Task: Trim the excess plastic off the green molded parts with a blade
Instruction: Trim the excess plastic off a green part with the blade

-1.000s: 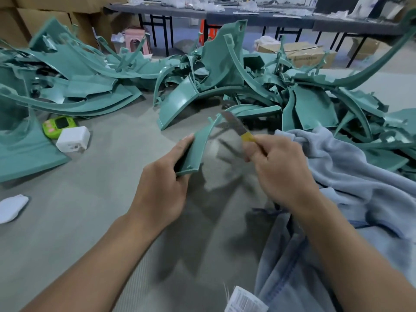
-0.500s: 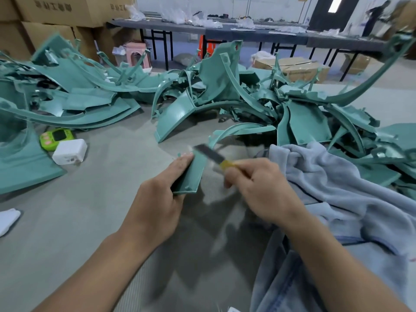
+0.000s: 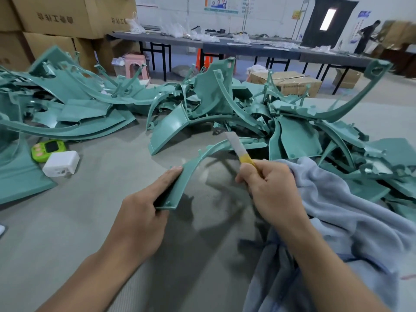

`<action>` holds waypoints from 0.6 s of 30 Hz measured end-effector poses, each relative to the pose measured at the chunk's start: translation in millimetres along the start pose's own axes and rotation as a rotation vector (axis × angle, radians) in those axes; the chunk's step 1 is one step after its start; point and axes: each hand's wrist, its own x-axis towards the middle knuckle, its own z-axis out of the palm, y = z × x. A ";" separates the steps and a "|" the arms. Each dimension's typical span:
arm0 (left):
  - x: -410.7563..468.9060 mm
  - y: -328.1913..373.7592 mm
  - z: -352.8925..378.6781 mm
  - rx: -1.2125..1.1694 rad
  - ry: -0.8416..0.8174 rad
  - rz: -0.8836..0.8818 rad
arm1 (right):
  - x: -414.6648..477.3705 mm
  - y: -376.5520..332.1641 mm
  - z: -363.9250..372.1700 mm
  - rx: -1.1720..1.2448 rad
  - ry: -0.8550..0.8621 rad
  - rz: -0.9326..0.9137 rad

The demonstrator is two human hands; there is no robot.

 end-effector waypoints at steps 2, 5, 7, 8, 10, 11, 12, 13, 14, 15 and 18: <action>-1.4 -1.7 -3.5 0.007 0.027 -0.020 | -7.8 -8.5 5.8 0.066 -0.168 -0.051; -2.2 6.1 -11.6 -0.037 0.093 -0.050 | 2.9 -5.7 12.5 -0.038 -0.082 0.058; -1.7 10.7 -15.3 -0.101 0.137 -0.080 | 12.3 -1.1 7.5 -0.075 0.104 0.164; -1.7 10.3 -16.0 -0.113 0.162 -0.078 | 13.3 0.8 3.6 -0.059 0.178 0.176; -2.0 4.8 -15.8 -0.102 0.205 -0.081 | 9.7 -0.3 -2.6 0.044 0.225 0.094; -2.6 2.9 -15.7 -0.088 0.197 -0.077 | 5.2 -4.9 -3.2 0.085 0.197 0.018; -3.2 2.6 -15.6 -0.065 0.180 -0.058 | -0.4 -11.5 -1.9 0.092 0.153 -0.056; -3.8 3.6 -16.1 -0.042 0.164 -0.036 | -5.8 -17.4 0.4 0.085 0.114 -0.116; -4.1 4.5 -16.8 -0.028 0.151 -0.025 | -9.1 -21.0 3.4 0.081 0.085 -0.144; -4.5 5.2 -17.4 -0.031 0.145 -0.026 | -10.1 -21.8 5.6 0.093 0.054 -0.138; -4.3 9.0 -19.7 -0.057 0.150 -0.014 | -1.5 -14.8 3.4 -0.112 0.077 0.088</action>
